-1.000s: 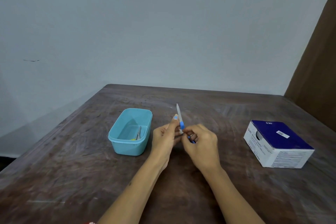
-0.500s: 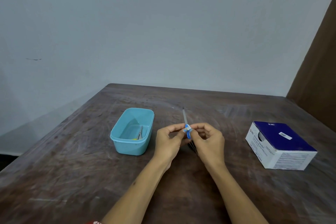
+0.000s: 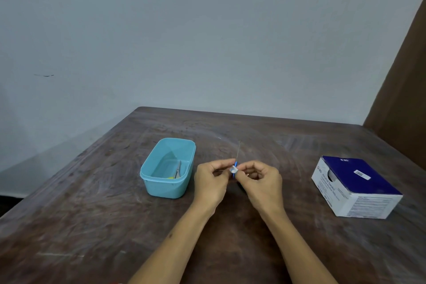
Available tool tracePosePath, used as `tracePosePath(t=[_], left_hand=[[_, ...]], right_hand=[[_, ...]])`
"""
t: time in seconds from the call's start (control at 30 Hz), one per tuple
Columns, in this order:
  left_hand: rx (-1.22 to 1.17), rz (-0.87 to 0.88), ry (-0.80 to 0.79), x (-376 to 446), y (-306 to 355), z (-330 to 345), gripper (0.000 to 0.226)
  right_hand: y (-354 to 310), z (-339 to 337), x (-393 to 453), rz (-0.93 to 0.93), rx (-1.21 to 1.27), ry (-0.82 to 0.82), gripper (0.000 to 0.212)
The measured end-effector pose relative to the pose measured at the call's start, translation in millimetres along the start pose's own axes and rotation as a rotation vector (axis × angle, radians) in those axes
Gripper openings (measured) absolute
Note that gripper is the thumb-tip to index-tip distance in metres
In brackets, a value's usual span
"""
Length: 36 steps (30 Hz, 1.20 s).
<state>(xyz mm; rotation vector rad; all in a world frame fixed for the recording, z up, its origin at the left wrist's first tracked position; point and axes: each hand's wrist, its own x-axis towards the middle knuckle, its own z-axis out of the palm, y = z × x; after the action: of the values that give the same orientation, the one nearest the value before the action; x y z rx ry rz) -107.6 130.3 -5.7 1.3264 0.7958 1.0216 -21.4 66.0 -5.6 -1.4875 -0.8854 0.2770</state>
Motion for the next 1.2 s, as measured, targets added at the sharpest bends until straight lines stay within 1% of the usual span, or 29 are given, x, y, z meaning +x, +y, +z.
tracePosePath(t=[0.07,0.17,0.27,0.33,0.47,0.57,0.7,0.87,1.0,1.2], left_hand=[[-0.021,-0.033,-0.009,-0.5,0.1,0.8,0.023],[-0.083,-0.059,-0.042,-1.9,3.0,0.8,0.025],[-0.137,-0.066,-0.034,-2.1,5.7,0.8,0.026],[-0.154,-0.087,-0.023,-1.0,5.7,0.4,0.025],[-0.220,-0.122,-0.074,-4.5,8.0,3.3,0.022],[-0.252,-0.125,-0.091,-6.6,9.8,3.8,0.024],[-0.275,-0.113,-0.064,-5.2,11.5,1.1,0.026],[-0.303,-0.120,-0.092,-8.6,14.2,3.1,0.030],[-0.301,-0.116,-0.075,-8.2,16.5,0.8,0.027],[-0.309,-0.139,-0.095,-10.4,16.2,4.2,0.021]], right_hand=[[0.2,0.2,0.1,-0.035,-0.048,0.027,0.012],[-0.1,0.2,0.0,-0.135,-0.119,0.068,0.018],[2.4,0.7,-1.0,-0.232,-0.196,0.044,0.018],[3.7,1.4,-1.3,-0.266,-0.236,0.036,0.019],[2.7,-0.7,0.1,-0.324,-0.273,0.118,0.017],[3.1,-1.4,0.5,-0.375,-0.325,0.134,0.016],[4.1,1.4,-0.5,-0.399,-0.378,0.113,0.016],[5.9,0.6,1.6,-0.414,-0.405,0.170,0.018],[6.9,1.3,0.0,-0.460,-0.446,0.130,0.016],[6.3,0.2,0.8,-0.491,-0.453,0.202,0.016]])
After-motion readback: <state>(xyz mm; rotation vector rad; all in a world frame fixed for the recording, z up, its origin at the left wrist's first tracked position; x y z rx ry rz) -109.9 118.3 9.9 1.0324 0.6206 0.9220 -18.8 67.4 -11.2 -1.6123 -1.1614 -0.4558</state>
